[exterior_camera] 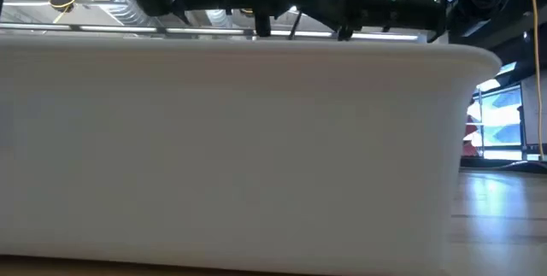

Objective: Sort silverware
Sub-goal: Put the black spoon into the white silverware tray

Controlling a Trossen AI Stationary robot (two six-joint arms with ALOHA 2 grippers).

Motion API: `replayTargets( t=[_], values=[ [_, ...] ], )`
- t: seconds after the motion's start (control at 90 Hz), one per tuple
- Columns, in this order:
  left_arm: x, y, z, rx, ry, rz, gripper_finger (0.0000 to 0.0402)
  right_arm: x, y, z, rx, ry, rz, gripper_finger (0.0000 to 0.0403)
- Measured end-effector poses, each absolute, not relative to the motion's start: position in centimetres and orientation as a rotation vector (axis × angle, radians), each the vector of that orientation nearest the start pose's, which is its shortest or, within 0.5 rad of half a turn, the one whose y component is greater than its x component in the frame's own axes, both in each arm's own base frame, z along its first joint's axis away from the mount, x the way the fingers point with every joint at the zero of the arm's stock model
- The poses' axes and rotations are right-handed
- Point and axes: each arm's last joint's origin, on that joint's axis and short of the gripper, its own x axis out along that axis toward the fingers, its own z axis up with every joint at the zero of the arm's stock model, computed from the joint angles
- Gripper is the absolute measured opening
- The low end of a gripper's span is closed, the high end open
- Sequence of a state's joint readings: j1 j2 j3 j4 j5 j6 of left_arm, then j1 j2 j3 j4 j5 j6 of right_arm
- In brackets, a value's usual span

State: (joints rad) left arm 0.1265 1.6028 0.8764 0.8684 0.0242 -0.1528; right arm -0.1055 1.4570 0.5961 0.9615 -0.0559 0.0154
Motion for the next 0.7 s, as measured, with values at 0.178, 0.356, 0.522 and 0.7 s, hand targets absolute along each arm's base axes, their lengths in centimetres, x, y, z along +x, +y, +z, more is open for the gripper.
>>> replayTargets(
  t=[0.178, 0.356, 0.522, 0.7],
  values=[
    [34.4, 4.4, 26.3, -0.138, -0.149, 0.093, 0.0104, 29.0, -2.9, 22.9, 0.008, -0.1, -0.048, 0.0012],
    [34.3, 5.0, 26.2, -0.123, -0.139, 0.113, 0.0118, 29.0, -2.9, 23.0, 0.007, -0.107, -0.044, 0.0012],
    [34.1, 6.3, 26.0, -0.16, -0.122, 0.061, 0.0121, 29.0, -2.9, 22.9, 0.008, -0.099, -0.049, 0.0012],
    [34.0, 6.7, 26.0, -0.181, -0.113, -0.012, 0.0121, 29.0, -2.9, 22.7, 0.01, -0.078, -0.042, 0.0012]
  ],
)
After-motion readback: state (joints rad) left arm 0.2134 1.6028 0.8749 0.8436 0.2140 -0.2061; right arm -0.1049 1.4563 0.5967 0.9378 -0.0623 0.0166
